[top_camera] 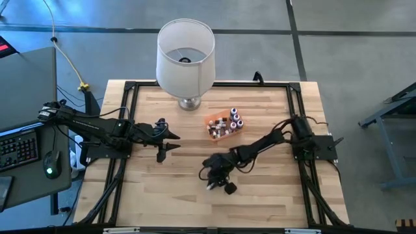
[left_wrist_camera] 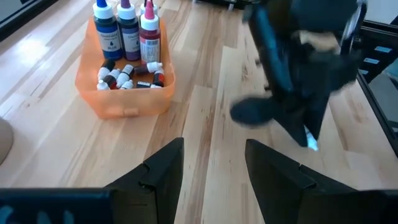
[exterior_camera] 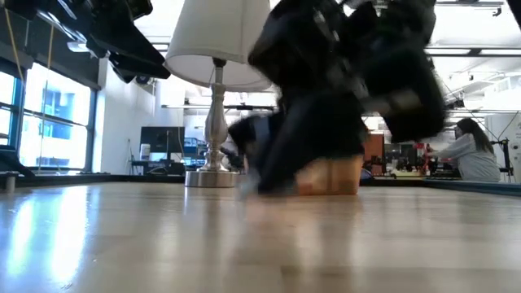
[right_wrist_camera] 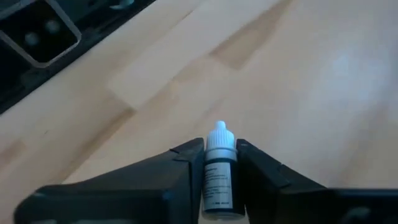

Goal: Pick & Place food coloring
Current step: Put the small blue food coloring bottle into the orange bin, then return to Home Position

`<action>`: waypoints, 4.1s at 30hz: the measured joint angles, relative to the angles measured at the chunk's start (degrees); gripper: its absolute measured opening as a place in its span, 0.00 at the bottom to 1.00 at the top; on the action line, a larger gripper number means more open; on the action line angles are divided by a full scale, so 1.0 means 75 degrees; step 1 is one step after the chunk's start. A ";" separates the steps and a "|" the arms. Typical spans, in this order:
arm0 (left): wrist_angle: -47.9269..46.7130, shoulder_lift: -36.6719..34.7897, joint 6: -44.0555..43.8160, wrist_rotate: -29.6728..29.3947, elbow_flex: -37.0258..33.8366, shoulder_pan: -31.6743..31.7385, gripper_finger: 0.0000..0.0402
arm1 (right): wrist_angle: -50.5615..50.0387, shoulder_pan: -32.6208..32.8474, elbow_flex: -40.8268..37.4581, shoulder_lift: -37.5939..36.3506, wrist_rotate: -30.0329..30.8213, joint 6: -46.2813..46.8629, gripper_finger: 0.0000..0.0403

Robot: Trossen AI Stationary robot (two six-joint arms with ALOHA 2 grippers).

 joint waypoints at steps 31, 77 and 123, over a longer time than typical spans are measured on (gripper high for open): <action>-0.0003 0.0000 0.0000 -0.0064 0.0000 0.0000 0.42 | -0.3156 -0.2614 0.0026 -0.2367 0.5253 -0.1135 0.31; -0.0799 -0.6519 0.1262 -0.0961 -0.3189 -0.0003 0.42 | -0.3806 -0.0439 -0.4975 -1.2183 0.6318 0.1845 0.33; 0.1655 -0.6283 0.1938 -0.0318 -0.4112 -0.0003 0.42 | -0.1629 -0.0439 -0.8274 -1.5479 0.5305 0.1237 0.34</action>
